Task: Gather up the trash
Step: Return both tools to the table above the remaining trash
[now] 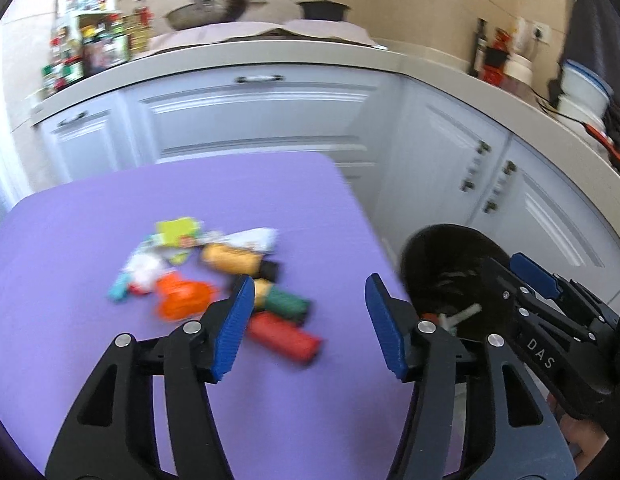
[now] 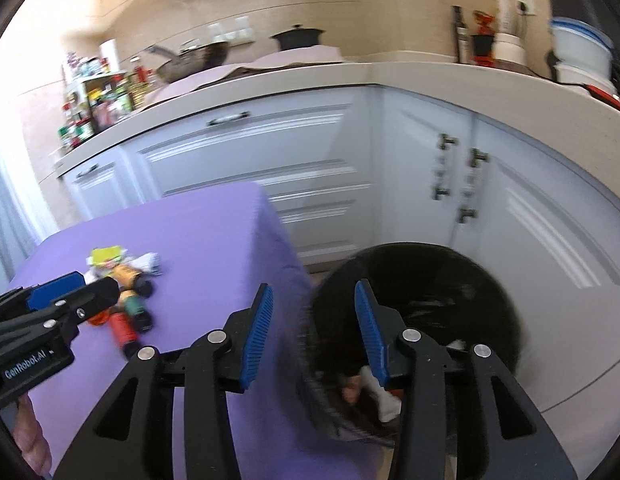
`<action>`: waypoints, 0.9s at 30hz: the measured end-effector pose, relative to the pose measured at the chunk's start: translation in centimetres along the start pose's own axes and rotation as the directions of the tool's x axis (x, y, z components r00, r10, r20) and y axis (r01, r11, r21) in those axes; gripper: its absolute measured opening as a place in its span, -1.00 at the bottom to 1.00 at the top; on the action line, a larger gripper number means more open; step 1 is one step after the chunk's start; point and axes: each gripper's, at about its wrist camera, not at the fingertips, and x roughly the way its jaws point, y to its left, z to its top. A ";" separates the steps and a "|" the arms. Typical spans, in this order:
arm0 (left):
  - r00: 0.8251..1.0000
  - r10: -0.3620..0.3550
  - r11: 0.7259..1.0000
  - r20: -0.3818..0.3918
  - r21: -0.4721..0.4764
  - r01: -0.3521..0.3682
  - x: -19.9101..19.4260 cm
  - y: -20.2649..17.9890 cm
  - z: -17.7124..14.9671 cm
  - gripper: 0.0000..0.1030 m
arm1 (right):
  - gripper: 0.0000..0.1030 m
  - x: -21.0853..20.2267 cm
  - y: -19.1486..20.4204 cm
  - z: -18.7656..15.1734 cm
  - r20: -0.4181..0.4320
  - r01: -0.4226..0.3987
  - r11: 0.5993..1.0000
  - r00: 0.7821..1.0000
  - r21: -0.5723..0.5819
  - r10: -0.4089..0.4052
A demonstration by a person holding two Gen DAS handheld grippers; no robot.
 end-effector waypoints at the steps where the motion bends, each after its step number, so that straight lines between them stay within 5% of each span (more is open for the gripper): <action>1: 1.000 0.012 1.000 0.001 -0.009 -0.012 -0.3 0.7 -0.2 0.14 | -0.17 0.1 0.6 0.0 -0.004 -0.012 1.000 1.000 -0.008 0.012; 12: 0.987 0.156 0.980 -0.036 -0.116 -0.159 -2.1 9.4 -3.1 0.17 | -0.16 0.9 7.7 -1.1 -0.071 -0.133 0.984 0.990 -0.116 0.125; 27: 0.972 0.218 0.951 -0.087 -0.206 -0.232 -2.5 15.4 -5.7 0.18 | -0.16 3.0 13.1 -2.7 -0.200 -0.237 0.954 0.959 -0.182 0.200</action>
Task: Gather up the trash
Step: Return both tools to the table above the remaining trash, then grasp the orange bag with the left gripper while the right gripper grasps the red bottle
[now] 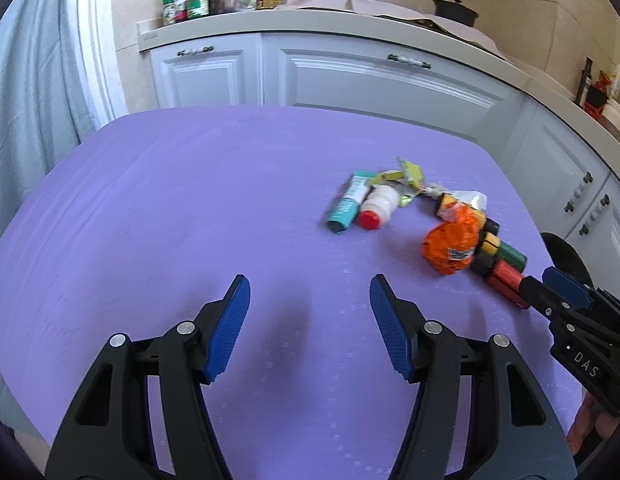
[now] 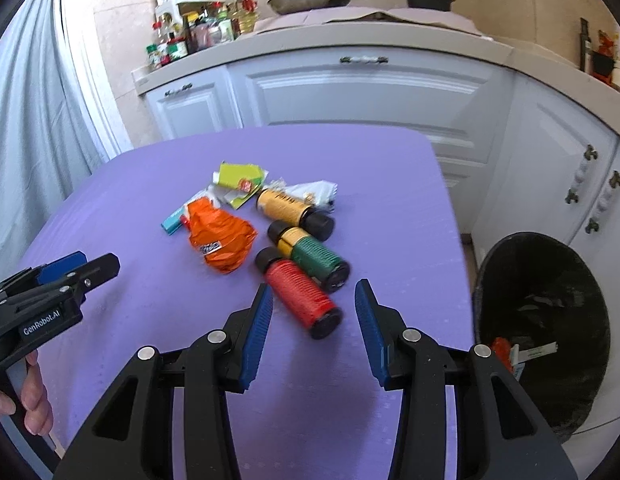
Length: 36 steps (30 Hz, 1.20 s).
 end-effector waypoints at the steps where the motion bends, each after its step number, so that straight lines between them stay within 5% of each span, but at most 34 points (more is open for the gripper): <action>1: 1.000 0.003 1.000 0.000 -0.005 -0.003 0.0 0.2 0.0 0.18 | -0.16 0.2 0.2 0.0 -0.007 -0.001 1.000 1.000 -0.004 0.001; 22: 1.000 0.009 0.999 -0.025 -0.047 -0.010 1.1 2.1 -0.2 0.18 | -0.17 3.5 2.8 0.7 -0.118 -0.041 0.996 0.992 -0.078 0.032; 24: 1.000 0.007 0.999 -0.025 -0.045 -0.008 1.2 1.9 -0.2 0.18 | -0.39 3.5 2.7 0.6 -0.121 -0.040 0.996 0.992 -0.077 0.030; 26: 1.000 0.005 0.999 -0.027 -0.042 -0.006 1.3 1.8 -0.3 0.18 | -0.51 3.3 2.7 0.5 -0.120 -0.047 0.996 0.992 -0.075 0.038; 36: 0.999 -0.028 1.000 -0.028 -0.008 0.028 1.4 -0.3 -0.3 0.18 | -0.52 0.1 1.8 0.8 -0.033 -0.032 0.998 0.999 -0.052 0.030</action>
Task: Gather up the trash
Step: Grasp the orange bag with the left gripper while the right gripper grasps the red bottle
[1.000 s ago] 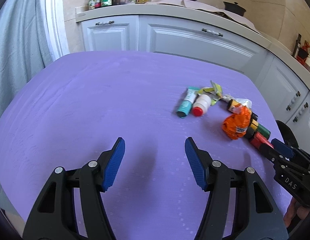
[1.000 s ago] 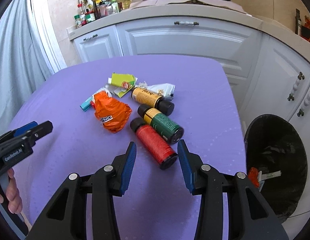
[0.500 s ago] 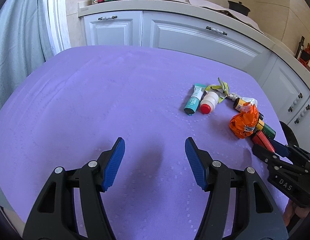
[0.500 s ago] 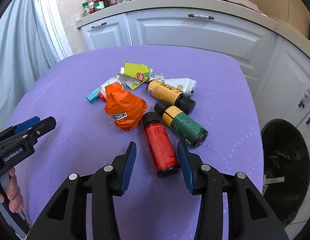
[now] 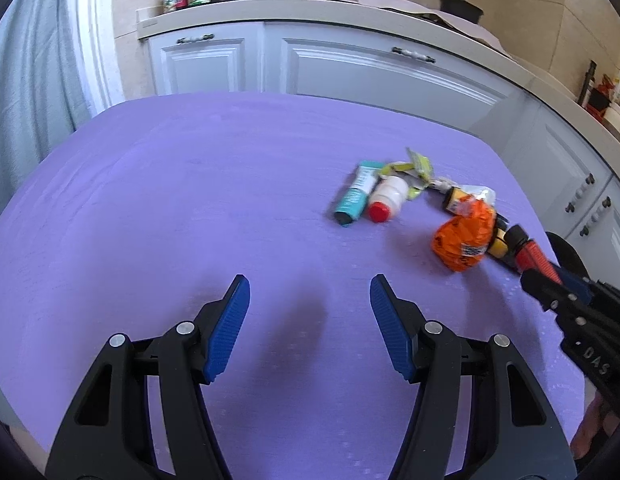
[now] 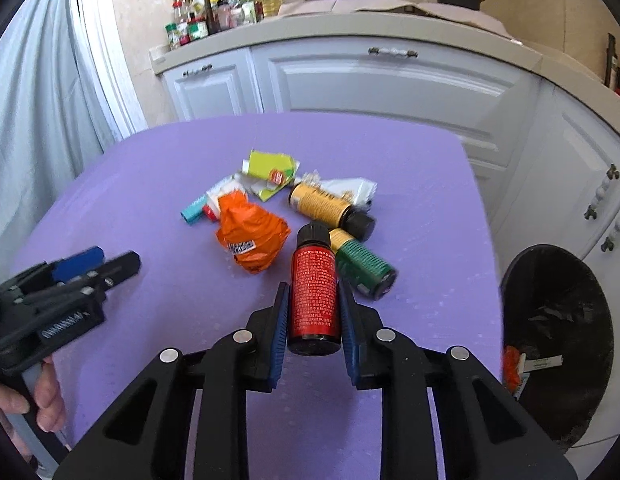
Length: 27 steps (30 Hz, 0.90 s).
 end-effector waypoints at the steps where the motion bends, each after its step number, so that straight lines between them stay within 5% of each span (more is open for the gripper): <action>1: 1.000 -0.009 1.000 -0.001 0.008 0.009 0.0 -0.5 0.0 0.18 | -0.52 -0.3 -0.2 0.1 0.009 0.003 1.000 1.000 0.004 -0.003; 12: 0.993 -0.116 0.987 0.013 0.116 0.114 0.8 -6.5 0.9 0.21 | -0.52 -3.2 -5.7 -0.1 0.077 0.100 0.989 0.991 0.109 -0.108; 14: 0.992 -0.123 0.984 0.016 0.129 0.120 1.2 -7.4 1.2 0.34 | -0.52 -3.5 -6.7 -0.3 0.080 0.115 0.985 0.989 0.131 -0.126; 20: 0.992 -0.126 0.981 0.002 0.152 0.125 3.0 -9.4 2.1 0.35 | -0.52 -3.8 -9.8 -1.0 0.081 0.152 0.969 0.982 0.194 -0.170; 27: 0.992 -0.123 0.975 -0.033 0.180 0.127 4.3 -10.1 2.3 -0.23 | -0.52 -3.7 -11.5 -1.7 0.078 0.155 0.962 0.981 0.224 -0.176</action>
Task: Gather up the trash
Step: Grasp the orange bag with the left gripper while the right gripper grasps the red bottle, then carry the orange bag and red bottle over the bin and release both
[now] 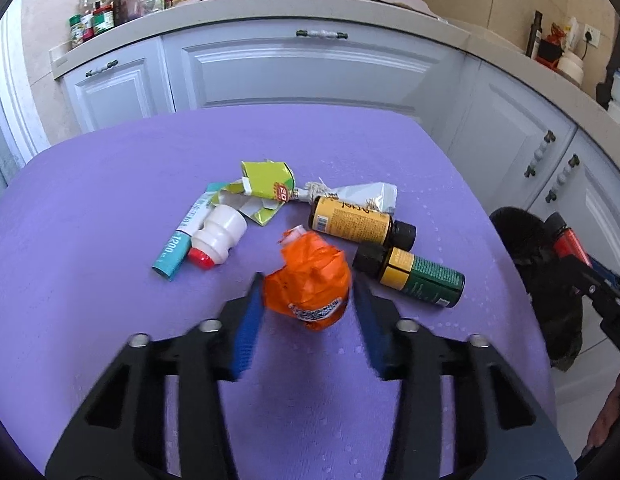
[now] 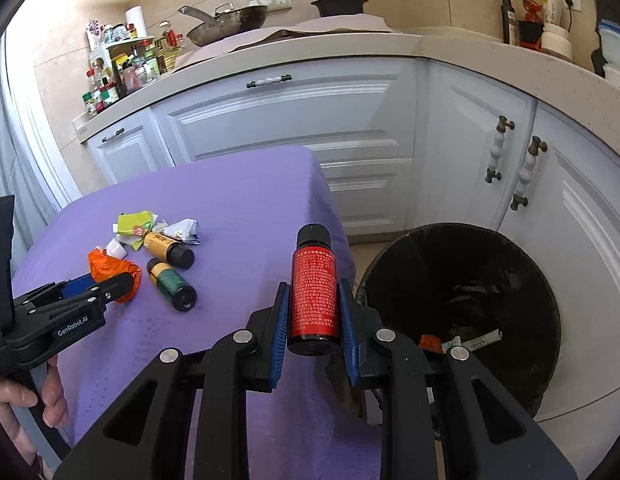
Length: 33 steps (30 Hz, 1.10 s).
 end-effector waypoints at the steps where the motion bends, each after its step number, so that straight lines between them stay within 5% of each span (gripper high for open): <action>1: 1.000 0.001 1.000 0.003 0.004 -0.001 -0.1 0.0 -0.1 -0.26 | -0.52 0.1 -0.2 -0.1 -0.001 -0.001 1.000 1.000 0.003 0.001; 15: 0.997 -0.040 0.999 0.061 0.033 0.038 -3.4 -1.9 -0.2 -0.40 | -0.52 -1.6 -2.3 -0.1 0.047 0.020 0.999 0.999 0.039 -0.022; 26: 0.975 -0.202 0.966 0.096 0.182 0.182 -4.4 -11.4 1.3 -0.40 | -0.52 -4.1 -5.9 -0.4 0.091 0.130 0.987 0.986 0.094 -0.139; 33: 0.966 -0.246 0.943 0.076 0.248 0.220 -2.5 -17.3 1.9 -0.40 | -0.52 -4.9 -9.2 -0.9 0.103 0.211 0.968 0.969 0.135 -0.226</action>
